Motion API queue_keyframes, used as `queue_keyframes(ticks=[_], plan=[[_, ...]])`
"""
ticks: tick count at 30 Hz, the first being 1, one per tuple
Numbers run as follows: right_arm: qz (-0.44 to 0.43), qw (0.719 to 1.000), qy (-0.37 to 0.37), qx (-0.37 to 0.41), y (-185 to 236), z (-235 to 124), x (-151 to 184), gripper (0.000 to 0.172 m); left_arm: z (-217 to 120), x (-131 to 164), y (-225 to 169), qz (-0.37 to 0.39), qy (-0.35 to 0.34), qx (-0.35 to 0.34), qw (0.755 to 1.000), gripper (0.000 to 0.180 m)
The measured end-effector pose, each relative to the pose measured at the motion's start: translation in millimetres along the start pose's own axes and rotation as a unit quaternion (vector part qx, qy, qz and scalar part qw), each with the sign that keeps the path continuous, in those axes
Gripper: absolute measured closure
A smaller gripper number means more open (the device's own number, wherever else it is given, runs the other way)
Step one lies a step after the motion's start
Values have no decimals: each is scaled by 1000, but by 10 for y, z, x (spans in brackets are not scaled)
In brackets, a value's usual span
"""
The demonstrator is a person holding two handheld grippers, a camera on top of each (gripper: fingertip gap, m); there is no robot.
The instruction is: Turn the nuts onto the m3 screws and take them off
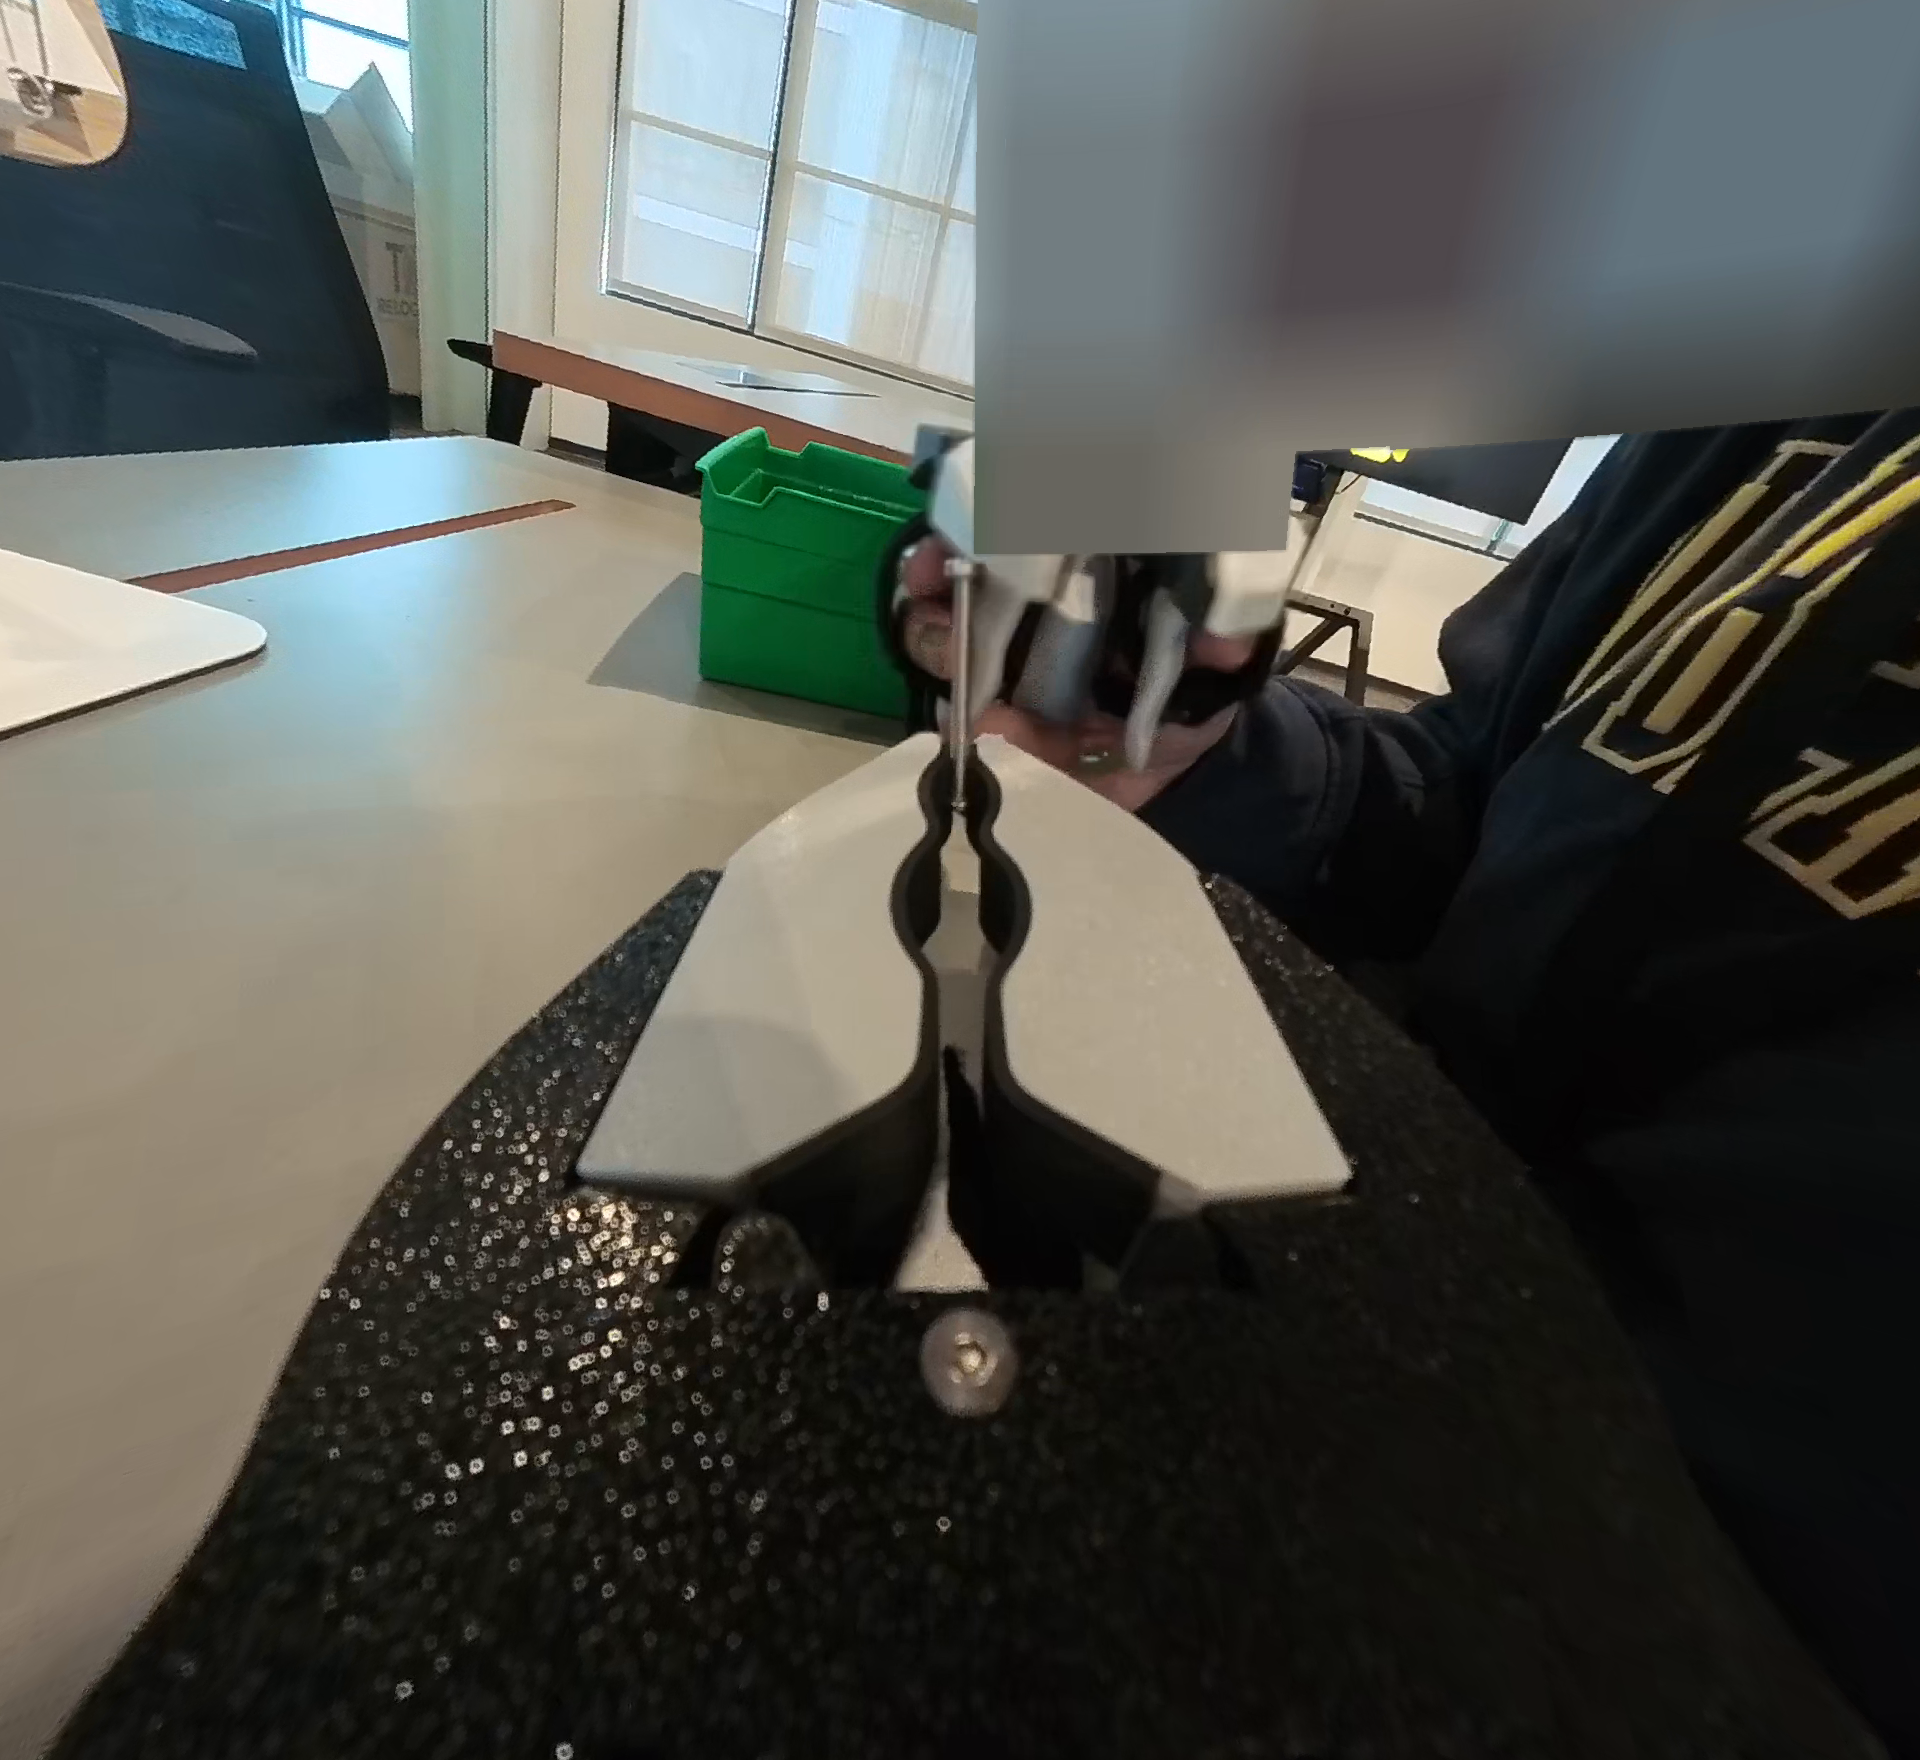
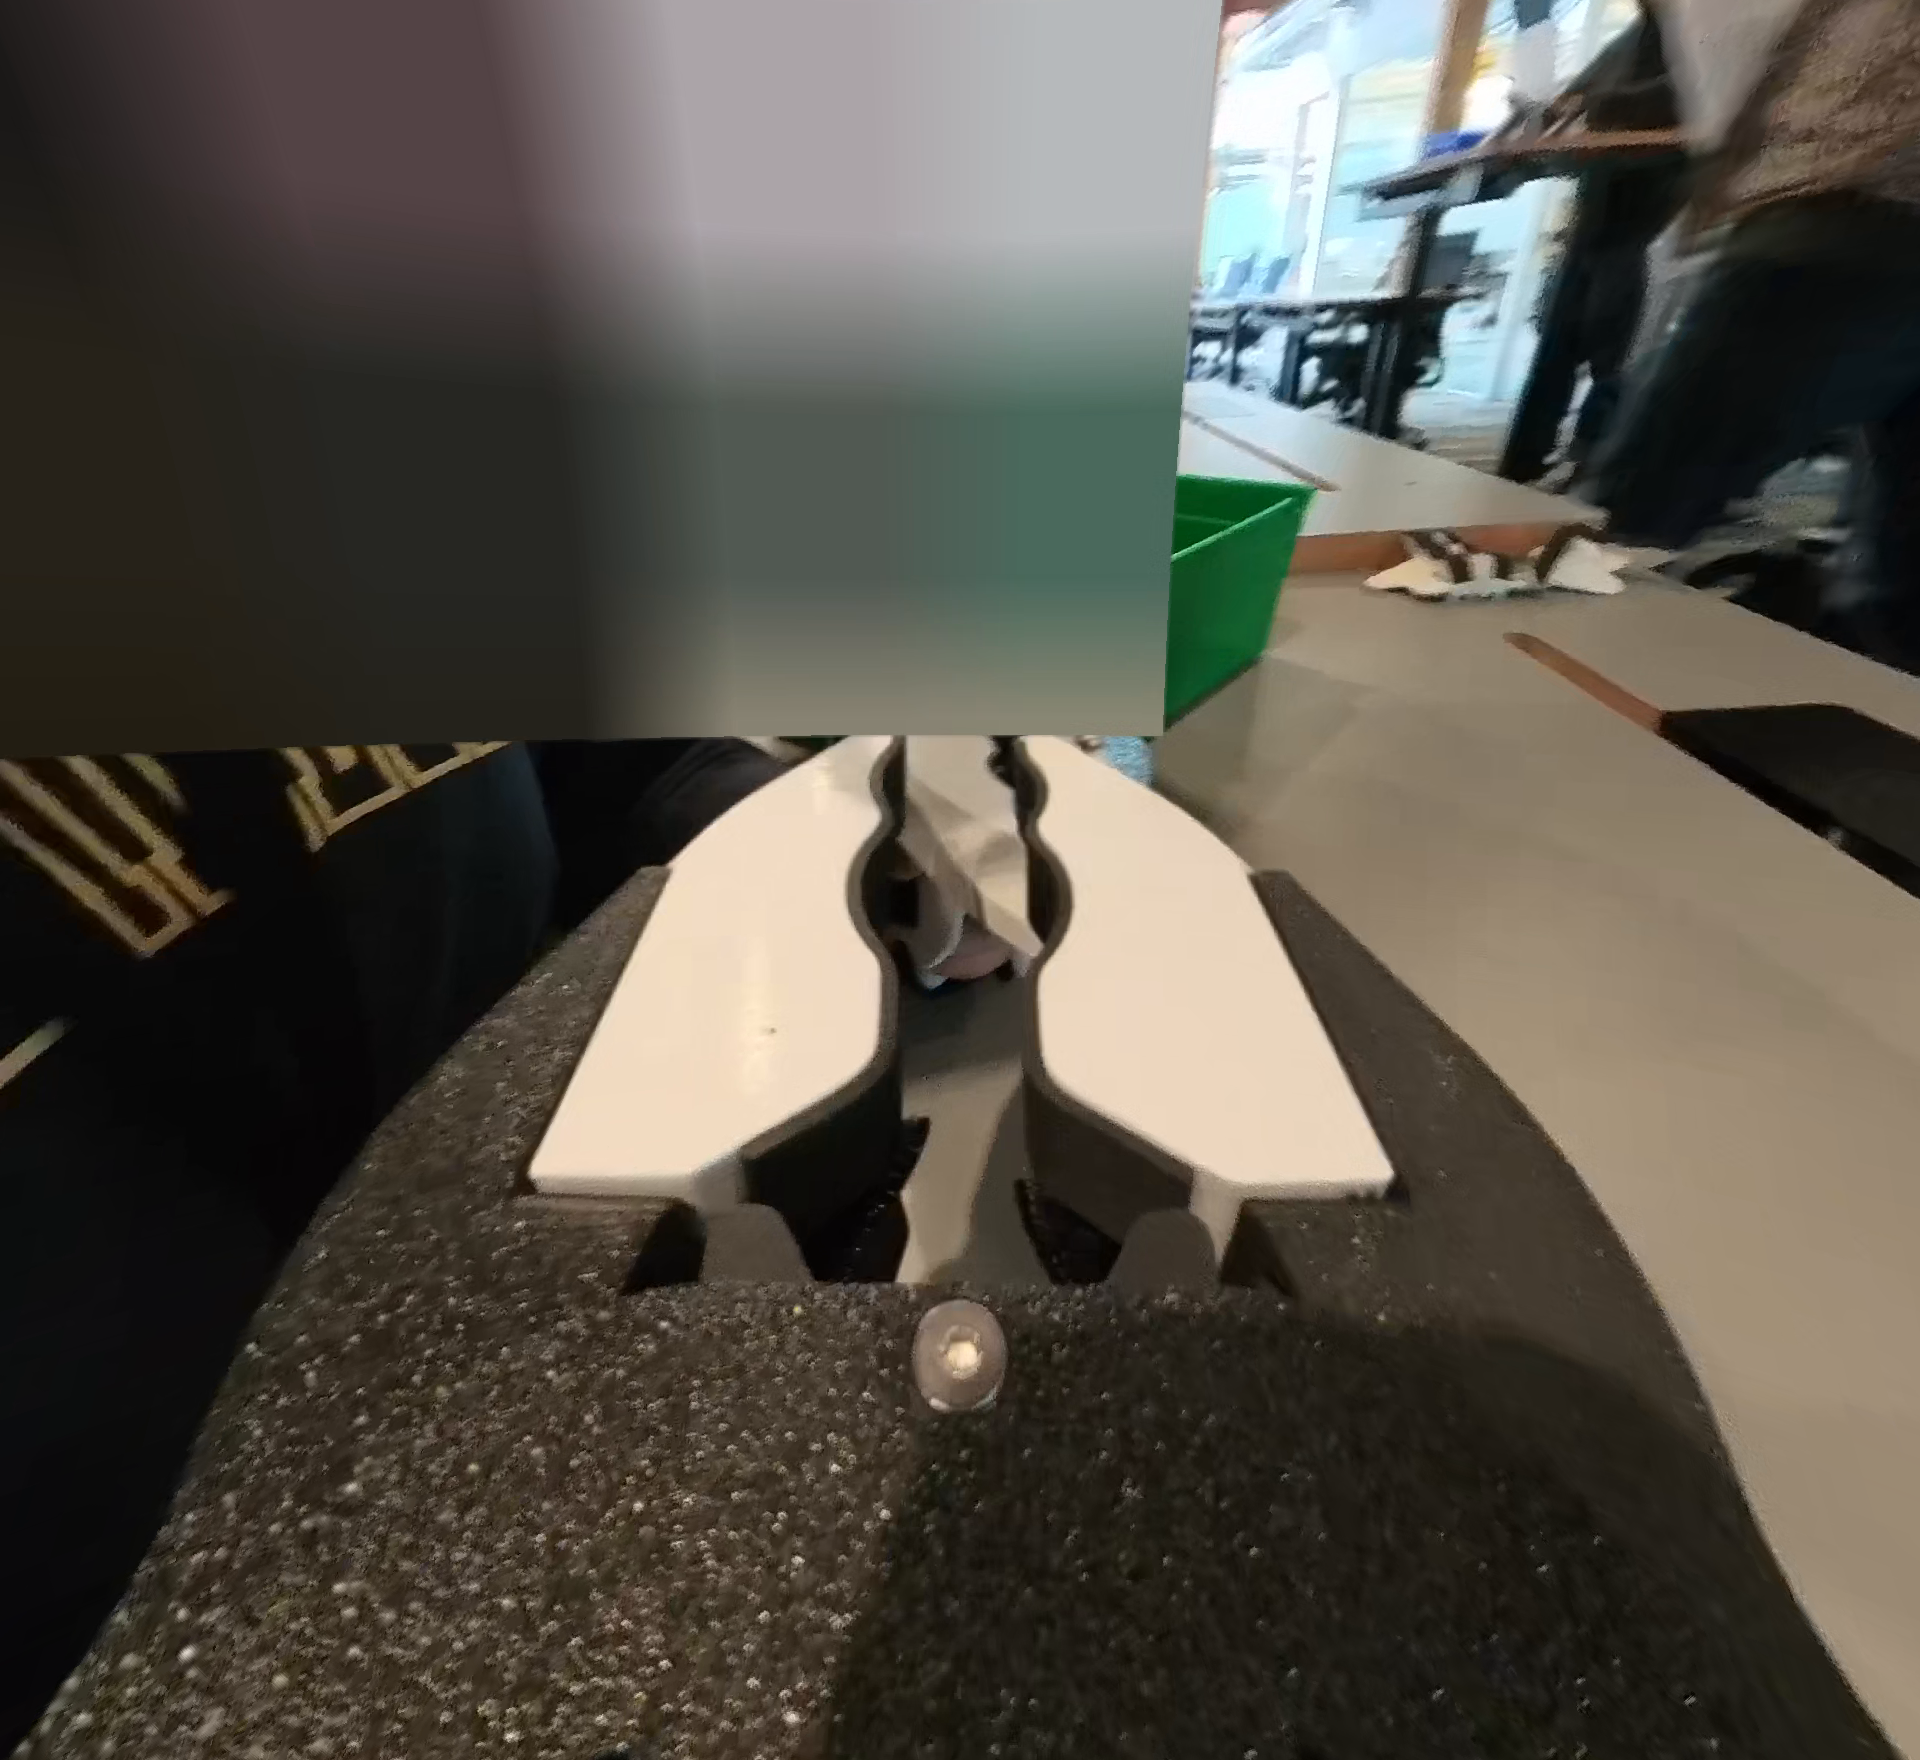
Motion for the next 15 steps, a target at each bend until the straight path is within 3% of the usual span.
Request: queue_keyframes(ticks=[5,15], plan=[[8,999,-8,38,-107,31,-2,126,13,14,-8,1,7,4,1000,179],[39,999,-2,-26,-9,276,64,117,42,50,-34,1,21,15,1000,179]])
Point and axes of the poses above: each gripper's, where its closed fingertips meet, z out along the fingers, x out of its underside, y = z × x across the jaws, the point moved 2 cm from there along -z, back along the fingers, and after that the axes turned 4 degrees about -z, right-handed, at the moved point
